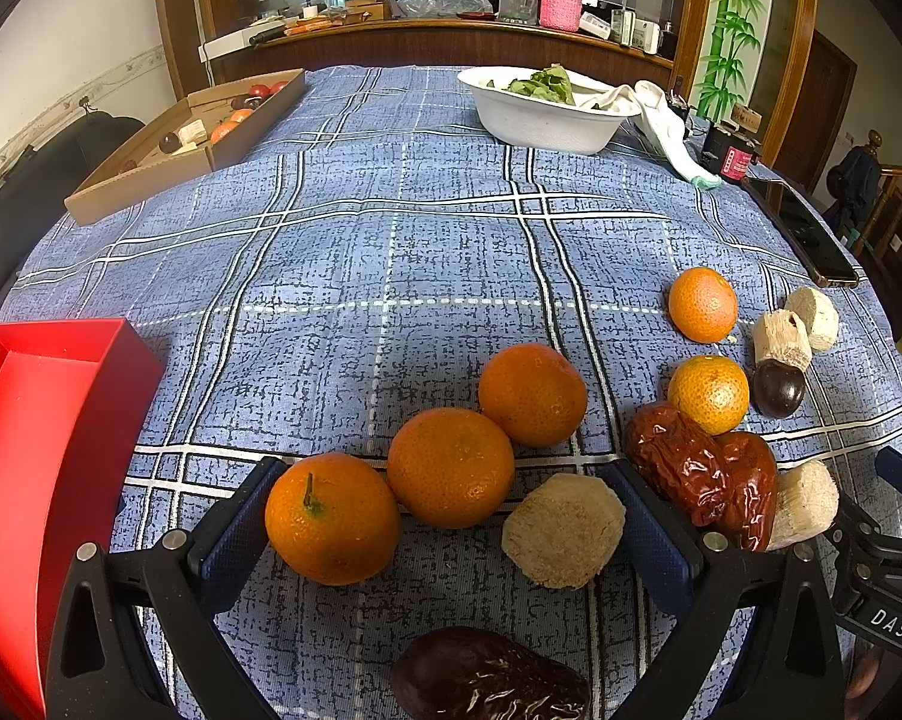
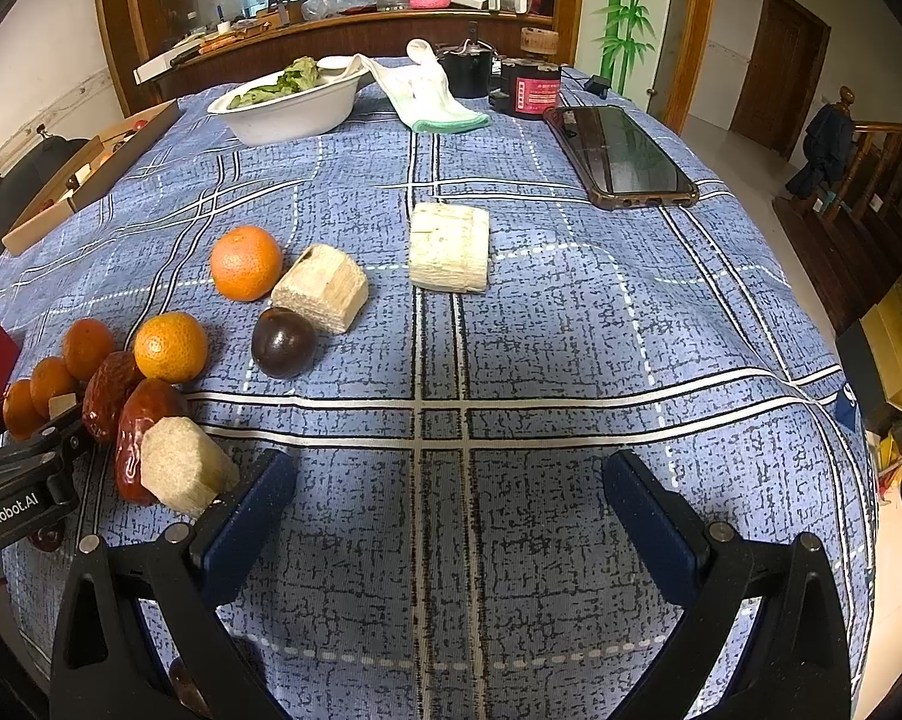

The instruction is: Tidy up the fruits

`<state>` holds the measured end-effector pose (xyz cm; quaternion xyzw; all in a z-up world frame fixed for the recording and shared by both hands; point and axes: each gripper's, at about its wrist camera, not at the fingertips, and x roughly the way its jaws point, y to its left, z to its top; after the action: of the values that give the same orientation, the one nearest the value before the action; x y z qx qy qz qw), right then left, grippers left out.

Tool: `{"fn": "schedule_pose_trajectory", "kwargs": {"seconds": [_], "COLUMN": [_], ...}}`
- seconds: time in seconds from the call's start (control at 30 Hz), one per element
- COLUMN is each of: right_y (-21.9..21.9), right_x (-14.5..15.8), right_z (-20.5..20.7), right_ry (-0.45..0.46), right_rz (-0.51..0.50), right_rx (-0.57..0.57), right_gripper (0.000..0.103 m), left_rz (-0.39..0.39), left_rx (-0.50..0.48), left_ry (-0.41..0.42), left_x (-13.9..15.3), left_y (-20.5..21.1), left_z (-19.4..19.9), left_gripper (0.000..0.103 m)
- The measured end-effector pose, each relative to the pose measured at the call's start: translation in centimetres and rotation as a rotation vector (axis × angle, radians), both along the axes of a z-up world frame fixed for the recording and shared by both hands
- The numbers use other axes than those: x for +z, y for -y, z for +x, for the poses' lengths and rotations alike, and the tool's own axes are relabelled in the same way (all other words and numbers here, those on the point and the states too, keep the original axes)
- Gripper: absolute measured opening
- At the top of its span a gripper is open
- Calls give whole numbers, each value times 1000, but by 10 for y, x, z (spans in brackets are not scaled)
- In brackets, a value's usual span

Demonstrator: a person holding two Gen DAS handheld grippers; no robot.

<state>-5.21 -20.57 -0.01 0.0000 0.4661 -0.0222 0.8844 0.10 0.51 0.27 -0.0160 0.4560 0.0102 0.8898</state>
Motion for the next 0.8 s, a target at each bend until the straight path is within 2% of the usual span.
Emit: {"fn": "schedule_pose_trajectory", "kwargs": {"seconds": [0.37, 0.53, 0.77, 0.8], "right_y": [0, 4, 6, 8], "right_x": [0, 0, 1, 2], "right_z": [0, 1, -4, -4], "right_ry": [-1, -25, -11, -6], "right_rz": [-1, 20, 38, 49], "right_rx": [1, 31, 34, 32], "right_gripper": [103, 103, 103, 103], "left_rz": [0, 1, 0, -2], "left_rx": [16, -40, -68, -72], "left_ry": [-3, -66, -76, -72], "left_x": [-2, 0, 1, 1], "left_y": [2, 0, 0, -1], "left_z": [-3, 2, 0, -2], "left_gripper": [103, 102, 102, 100]}}
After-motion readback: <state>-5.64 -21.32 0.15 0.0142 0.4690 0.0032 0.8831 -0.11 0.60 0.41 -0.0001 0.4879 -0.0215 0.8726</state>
